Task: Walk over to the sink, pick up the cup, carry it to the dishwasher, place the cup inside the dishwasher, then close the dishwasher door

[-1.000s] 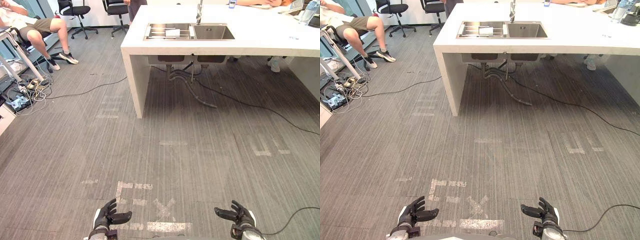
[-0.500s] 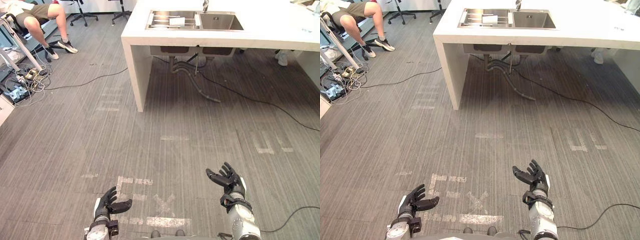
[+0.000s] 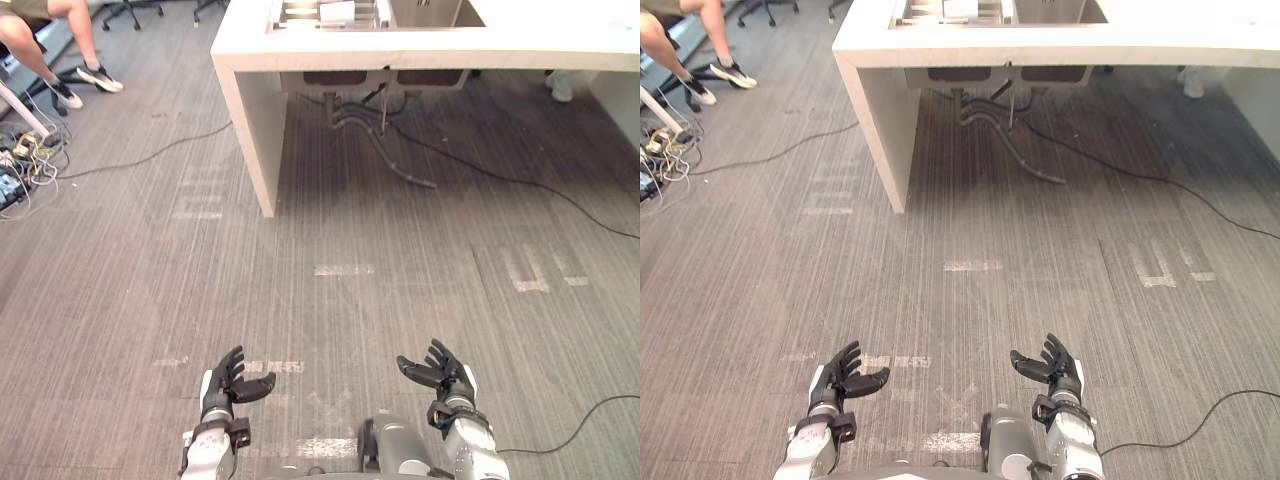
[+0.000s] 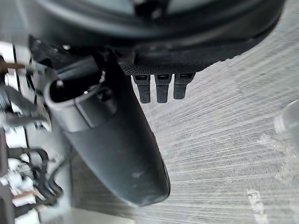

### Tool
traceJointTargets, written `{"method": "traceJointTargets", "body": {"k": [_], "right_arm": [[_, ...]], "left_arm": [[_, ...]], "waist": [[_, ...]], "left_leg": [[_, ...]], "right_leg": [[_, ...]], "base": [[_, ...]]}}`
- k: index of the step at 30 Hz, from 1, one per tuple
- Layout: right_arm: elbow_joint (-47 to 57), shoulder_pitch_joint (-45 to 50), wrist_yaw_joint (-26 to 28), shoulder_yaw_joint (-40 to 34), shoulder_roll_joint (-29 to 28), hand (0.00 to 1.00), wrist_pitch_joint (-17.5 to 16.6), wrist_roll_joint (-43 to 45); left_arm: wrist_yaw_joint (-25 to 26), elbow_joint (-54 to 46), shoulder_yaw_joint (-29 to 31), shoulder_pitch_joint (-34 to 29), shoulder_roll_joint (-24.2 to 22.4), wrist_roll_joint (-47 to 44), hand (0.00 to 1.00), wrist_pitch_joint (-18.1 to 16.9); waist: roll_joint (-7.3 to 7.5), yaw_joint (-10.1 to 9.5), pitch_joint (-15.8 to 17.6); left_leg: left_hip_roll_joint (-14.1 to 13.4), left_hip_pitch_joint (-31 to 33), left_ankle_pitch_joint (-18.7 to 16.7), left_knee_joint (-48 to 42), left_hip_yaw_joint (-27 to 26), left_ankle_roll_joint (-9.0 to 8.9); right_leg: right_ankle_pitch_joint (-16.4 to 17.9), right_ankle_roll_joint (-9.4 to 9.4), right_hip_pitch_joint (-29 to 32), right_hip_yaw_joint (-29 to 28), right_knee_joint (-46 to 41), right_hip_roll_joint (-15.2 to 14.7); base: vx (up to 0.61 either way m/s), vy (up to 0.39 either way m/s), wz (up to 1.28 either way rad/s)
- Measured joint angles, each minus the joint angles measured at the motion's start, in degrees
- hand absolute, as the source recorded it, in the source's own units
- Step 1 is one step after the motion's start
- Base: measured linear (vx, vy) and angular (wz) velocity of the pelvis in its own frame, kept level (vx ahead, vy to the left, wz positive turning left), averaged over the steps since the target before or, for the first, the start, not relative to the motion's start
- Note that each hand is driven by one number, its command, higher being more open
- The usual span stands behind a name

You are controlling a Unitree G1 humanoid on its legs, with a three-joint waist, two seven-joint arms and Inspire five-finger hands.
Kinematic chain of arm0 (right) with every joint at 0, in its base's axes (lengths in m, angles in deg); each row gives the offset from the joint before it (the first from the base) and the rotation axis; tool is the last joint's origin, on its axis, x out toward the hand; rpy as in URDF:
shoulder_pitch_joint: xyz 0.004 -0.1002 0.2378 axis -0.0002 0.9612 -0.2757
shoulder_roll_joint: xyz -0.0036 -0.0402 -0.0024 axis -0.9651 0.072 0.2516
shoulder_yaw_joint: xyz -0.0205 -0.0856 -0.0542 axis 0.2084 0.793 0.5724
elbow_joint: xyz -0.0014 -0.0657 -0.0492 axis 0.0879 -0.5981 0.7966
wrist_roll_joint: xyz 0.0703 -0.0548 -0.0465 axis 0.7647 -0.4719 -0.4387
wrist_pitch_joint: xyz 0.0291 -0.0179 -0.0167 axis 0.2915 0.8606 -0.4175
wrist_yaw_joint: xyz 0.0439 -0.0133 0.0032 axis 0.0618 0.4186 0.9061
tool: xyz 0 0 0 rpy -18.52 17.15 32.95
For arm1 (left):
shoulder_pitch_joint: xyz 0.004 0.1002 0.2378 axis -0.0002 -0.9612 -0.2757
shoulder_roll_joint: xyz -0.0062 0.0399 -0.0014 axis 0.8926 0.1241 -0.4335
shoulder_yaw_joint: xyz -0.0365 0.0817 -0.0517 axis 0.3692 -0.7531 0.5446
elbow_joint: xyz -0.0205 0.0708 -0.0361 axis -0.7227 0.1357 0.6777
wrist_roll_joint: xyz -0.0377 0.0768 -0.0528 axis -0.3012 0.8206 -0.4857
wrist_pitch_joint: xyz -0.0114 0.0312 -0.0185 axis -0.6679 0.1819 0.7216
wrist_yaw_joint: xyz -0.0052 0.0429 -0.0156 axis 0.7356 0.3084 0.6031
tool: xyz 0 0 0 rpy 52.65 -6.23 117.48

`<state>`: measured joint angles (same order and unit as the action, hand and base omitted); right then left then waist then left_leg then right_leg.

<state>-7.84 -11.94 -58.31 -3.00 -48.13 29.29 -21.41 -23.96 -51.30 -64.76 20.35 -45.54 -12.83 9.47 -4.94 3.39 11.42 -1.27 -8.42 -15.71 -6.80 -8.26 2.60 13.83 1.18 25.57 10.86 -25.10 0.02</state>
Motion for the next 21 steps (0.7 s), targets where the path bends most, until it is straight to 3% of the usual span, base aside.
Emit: {"method": "traceJointTargets", "body": {"k": [1, 2, 3, 4, 5, 7, 8, 9, 11, 13, 14, 16, 17, 18, 19, 20, 21], "right_arm": [[0.57, -0.09, 0.0, 0.63, 0.37, 0.9, -0.01, 0.0], [0.96, -0.02, -0.01, 0.88, 0.42, 0.9, -0.02, 0.0], [1.73, 0.52, -0.06, 1.21, 0.33, 0.9, -0.07, 0.0], [1.84, 0.56, -0.13, 1.17, 0.51, 0.9, -0.09, 0.01], [1.33, -1.32, -0.5, 0.93, 1.46, 0.9, 0.03, 0.03], [0.93, -1.98, -0.82, 1.01, 1.27, 0.9, 0.11, 0.07], [0.92, -1.74, -0.94, 1.37, 0.55, 0.9, 0.23, 0.1], [1.08, -1.16, -1.32, 1.97, -0.04, 0.9, 0.28, 0.14], [2.56, -0.78, -1.63, 3.1, -0.65, 0.9, -0.05, 0.59], [5.58, -0.59, -2.03, 3.1, -1.34, 0.9, -0.4, 0.75], [6.61, -1.22, -2.34, 3.06, -1.36, 0.9, -0.82, 0.92], [5.71, -2.4, -2.74, 3.04, -1.46, 0.9, -0.8, 1.09], [4.29, -3.27, -2.85, 3.05, -1.16, 0.9, -0.74, 1.06], [3.57, -3.58, -2.84, 3.14, -0.43, 0.9, -0.73, 1.05], [3.04, -3.78, -2.86, 3.14, -0.31, 0.9, -0.63, 1.05], [2.52, -3.83, -2.89, 3.12, 0.32, 0.9, -0.26, 1.06], [2.3, -3.83, -2.86, 3.12, 0.52, 0.9, -0.15, 1.05]], "left_arm": [[0.45, -0.01, 0.13, 0.88, 0.4, -0.01, 0.9, -0.19], [0.62, 0.0, 0.28, 1.05, 0.63, 0.0, 0.9, -0.26], [0.71, 0.05, 0.5, 0.98, 1.12, -0.01, 0.9, -0.27], [0.72, 0.41, 0.55, 1.03, 1.04, 0.02, 0.9, -0.27], [0.59, 1.98, 0.21, 2.58, -0.06, 0.03, 0.9, -0.2], [0.52, 1.99, -0.04, 2.87, -0.22, 0.02, 0.9, -0.33], [0.51, 2.13, 0.35, 2.43, -1.01, 0.01, 0.9, -0.32], [0.48, 1.38, 1.14, 0.96, -2.26, 0.01, 0.9, -0.41], [0.35, -0.94, 1.27, -1.44, -3.39, 0.02, 0.9, -0.43], [0.44, -4.38, 1.26, -3.41, -4.51, 0.01, 0.9, -0.33], [0.51, -7.6, 0.94, -4.03, -4.91, 0.11, 0.9, -0.16], [1.03, -11.2, 0.55, -4.15, -4.69, 0.18, 0.9, -0.1], [1.39, -13.98, -0.01, -4.18, -4.49, 0.49, 0.9, -0.08], [1.94, -16.73, -0.74, -4.15, -4.49, 1.55, 0.9, -0.11], [1.96, -18.19, -0.84, -4.14, -4.53, 1.96, 0.9, -0.07], [2.22, -21.54, -0.98, -4.33, -4.51, 2.46, 0.9, 0.11], [2.51, -23.88, -0.99, -4.55, -4.47, 2.59, 0.9, 0.31]], "waist": [[0.16, 0.49, 0.02], [0.71, 0.77, -0.1], [2.67, 1.11, -0.66], [2.95, 1.21, -0.65], [0.05, 1.42, 0.25], [-0.27, 1.38, 0.44], [-0.41, 1.06, 0.62], [-0.42, 0.32, 0.68], [-0.31, -0.93, 0.64], [-0.18, -1.98, 0.64], [-0.02, -3.18, 0.89], [0.59, -4.21, 1.31], [1.08, -4.47, 1.35], [1.05, -5.03, 1.38], [0.95, -5.33, 1.4], [0.71, -5.9, 1.27], [0.45, -6.09, 1.16]], "left_leg": [[-0.82, -1.31, -0.46, 0.69, 0.86, -2.1], [-0.79, -2.36, -1.15, 0.91, 1.32, -3.29], [0.22, -4.84, -3.0, 1.06, 2.2, -6.05], [0.22, -6.15, -4.0, 0.59, 3.01, -6.85], [-2.78, -5.13, -3.83, -4.36, 3.85, -8.54], [-4.72, -1.12, -0.78, -15.51, 4.23, -10.38], [-7.07, 3.07, 5.5, -29.44, 4.99, -10.7], [-9.52, 7.65, 7.94, -43.88, 6.04, -11.85], [-13.02, 14.24, 7.33, -58.34, 3.77, -10.82], [-15.81, 21.53, 6.1, -61.61, -0.16, -8.95], [-16.03, 27.24, 4.68, -58.59, -2.81, -8.21], [-13.4, 29.87, 4.1, -47.25, -4.43, -7.62], [-9.49, 29.36, 4.74, -31.54, -4.66, -7.98], [-6.21, 29.15, 8.19, -17.84, -4.53, -7.53], [-4.7, 29.11, 10.76, -12.23, -4.36, -7.6], [-2.39, 28.87, 15.96, -2.93, -2.59, -8.62], [-1.88, 28.75, 17.73, -0.02, -1.09, -8.81]], "right_leg": [[-8.31, -0.29, 0.46, -0.2, 10.85, 0.82], [-12.45, -0.33, 0.4, -0.79, 15.87, 0.84], [-19.6, -1.0, 0.16, -2.88, 20.75, -0.11], [-25.53, -5.3, 0.16, -2.81, 18.83, -0.64], [-22.37, -8.53, 0.99, -0.82, 13.01, 0.99], [-18.34, -9.93, -0.86, 0.54, 10.97, 1.89], [-16.25, -10.62, -6.11, 1.38, 12.59, 3.23], [-15.11, -10.85, -12.79, 1.56, 15.84, 5.04], [-13.19, -11.08, -21.17, 1.34, 19.97, 6.73], [-11.97, -10.7, -26.9, 0.6, 23.52, 7.25], [-11.08, -10.64, -30.14, -0.4, 25.91, 7.19], [-9.54, -10.54, -32.16, -0.9, 26.35, 6.47], [-8.43, -10.24, -33.13, -1.02, 25.83, 5.52], [-6.72, -9.48, -34.23, -1.5, 25.55, 4.55], [-5.88, -9.11, -34.85, -2.01, 25.31, 4.17], [-4.11, -7.94, -35.86, -3.36, 24.67, 3.83], [-3.0, -7.29, -36.48, -4.22, 24.18, 3.99]], "base": [[0.52, -0.098, 0.39], [0.69, -0.156, 0.43], [0.5, -0.151, 0.33], [0.7, -0.254, 0.38], [0.53, -0.231, 0.27], [0.46, -0.235, 0.32], [0.59, -0.288, 0.36], [0.61, -0.275, 0.26], [0.56, -0.236, 0.02], [0.52, -0.208, -0.07], [0.53, -0.13, -0.13], [0.48, -0.044, -0.09], [0.46, 0.049, -0.06], [0.47, 0.073, -0.11], [0.5, 0.106, -0.27], [0.41, 0.103, -0.34], [0.66, 0.187, -0.59]]}}
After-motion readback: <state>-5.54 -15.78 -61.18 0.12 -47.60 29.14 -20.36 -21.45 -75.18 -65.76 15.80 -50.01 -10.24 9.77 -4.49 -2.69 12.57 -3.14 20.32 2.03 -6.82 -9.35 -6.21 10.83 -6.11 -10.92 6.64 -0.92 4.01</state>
